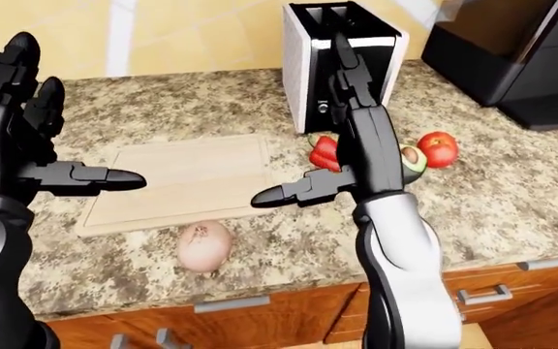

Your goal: Place the avocado, onion, tomato and bell pepper on the cutting board.

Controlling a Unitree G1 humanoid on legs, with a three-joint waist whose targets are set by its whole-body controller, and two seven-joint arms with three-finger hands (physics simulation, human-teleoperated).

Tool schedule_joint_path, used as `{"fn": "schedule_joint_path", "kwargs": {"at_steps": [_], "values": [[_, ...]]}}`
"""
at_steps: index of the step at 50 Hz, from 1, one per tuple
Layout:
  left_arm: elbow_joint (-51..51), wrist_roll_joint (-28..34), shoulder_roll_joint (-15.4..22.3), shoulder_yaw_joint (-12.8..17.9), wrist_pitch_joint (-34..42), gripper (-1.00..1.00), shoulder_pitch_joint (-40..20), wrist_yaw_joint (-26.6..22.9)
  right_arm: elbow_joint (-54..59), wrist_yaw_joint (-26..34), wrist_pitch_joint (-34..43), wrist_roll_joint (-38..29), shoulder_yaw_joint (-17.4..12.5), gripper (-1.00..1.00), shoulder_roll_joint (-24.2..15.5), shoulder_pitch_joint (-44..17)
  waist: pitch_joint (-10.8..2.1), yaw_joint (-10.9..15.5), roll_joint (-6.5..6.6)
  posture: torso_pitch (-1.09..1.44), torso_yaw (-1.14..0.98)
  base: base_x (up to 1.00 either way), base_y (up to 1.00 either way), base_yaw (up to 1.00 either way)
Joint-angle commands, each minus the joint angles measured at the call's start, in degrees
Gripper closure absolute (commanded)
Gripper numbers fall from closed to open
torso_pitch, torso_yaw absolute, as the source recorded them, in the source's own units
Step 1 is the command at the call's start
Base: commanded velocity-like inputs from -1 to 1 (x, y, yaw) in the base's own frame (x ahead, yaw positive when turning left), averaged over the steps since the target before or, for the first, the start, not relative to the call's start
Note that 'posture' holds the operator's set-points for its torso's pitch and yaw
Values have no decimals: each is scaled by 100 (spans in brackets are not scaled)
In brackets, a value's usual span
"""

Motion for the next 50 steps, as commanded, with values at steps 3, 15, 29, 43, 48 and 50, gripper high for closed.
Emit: {"fn": "schedule_joint_path", "kwargs": {"at_steps": [3,15,29,43,48,50], "values": [[-76,85,32,56,-218,-100,-107,25,-259,138,-125,-67,127,-100,15,-101,-141,-2,8,0,0,0,0,0],[-56,99,-10,122,-187,-100,-125,51,-789,1011,373,-608,599,-100,148,67,-189,-18,8,0,0,0,0,0],[-1256,-794,74,329,824,-100,78,-213,-665,934,297,-718,415,-100,248,-114,-167,-24,35,0,0,0,0,0],[-1281,-354,-60,-668,-36,-100,1376,-565,-507,819,53,-754,398,-100,260,-18,-176,-7,28,0,0,0,0,0],[-1280,387,-440,-691,-148,-100,1455,-1289,-479,819,-11,-734,370,-100,254,39,-181,4,12,0,0,0,0,0],[-1280,949,-700,-719,-256,-100,1524,-1765,-507,811,24,-712,346,-100,260,30,-179,8,5,0,0,0,0,0]]}}
